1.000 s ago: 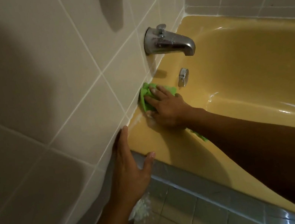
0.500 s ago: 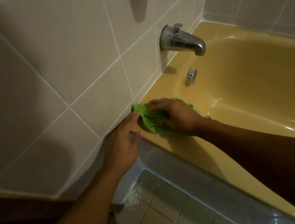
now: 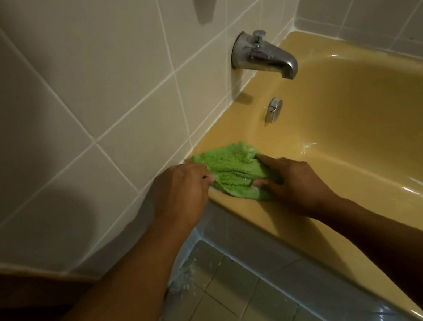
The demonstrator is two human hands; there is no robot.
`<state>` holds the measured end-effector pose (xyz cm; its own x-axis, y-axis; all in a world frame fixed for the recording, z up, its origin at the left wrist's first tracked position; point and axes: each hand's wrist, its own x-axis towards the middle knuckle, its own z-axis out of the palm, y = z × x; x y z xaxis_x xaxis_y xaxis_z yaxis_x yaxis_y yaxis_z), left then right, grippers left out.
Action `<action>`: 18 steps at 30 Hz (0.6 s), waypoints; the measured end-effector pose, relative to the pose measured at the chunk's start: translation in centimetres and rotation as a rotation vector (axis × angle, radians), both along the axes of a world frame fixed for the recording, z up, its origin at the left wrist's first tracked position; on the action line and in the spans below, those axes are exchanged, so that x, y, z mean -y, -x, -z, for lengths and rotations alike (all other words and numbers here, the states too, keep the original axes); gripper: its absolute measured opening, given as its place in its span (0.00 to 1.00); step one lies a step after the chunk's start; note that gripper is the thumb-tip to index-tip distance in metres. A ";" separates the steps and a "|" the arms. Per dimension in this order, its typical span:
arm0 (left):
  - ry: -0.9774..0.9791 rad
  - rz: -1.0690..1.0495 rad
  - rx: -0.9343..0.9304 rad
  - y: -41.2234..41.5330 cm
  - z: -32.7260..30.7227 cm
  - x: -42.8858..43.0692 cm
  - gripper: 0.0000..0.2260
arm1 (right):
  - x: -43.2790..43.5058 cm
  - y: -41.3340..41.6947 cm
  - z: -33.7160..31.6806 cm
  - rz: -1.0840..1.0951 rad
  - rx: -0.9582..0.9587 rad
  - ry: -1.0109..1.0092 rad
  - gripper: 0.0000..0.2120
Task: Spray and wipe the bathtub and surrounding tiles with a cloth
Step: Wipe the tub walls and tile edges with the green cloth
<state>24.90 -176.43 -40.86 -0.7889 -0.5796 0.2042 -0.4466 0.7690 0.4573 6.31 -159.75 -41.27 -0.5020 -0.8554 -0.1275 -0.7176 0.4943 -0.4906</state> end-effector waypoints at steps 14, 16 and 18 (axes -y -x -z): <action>-0.072 -0.281 -0.123 -5.9 2.7 -1.2 0.07 | 8.6 -3.1 -1.0 -0.293 -0.161 0.124 0.21; -0.105 -0.299 -0.117 -7.3 2.8 -1.7 0.07 | 8.0 -4.4 -0.9 -0.348 -0.155 0.147 0.19; -0.129 -0.327 -0.116 -8.5 3.0 -2.1 0.06 | 7.4 -5.6 -0.9 -0.354 -0.128 0.140 0.20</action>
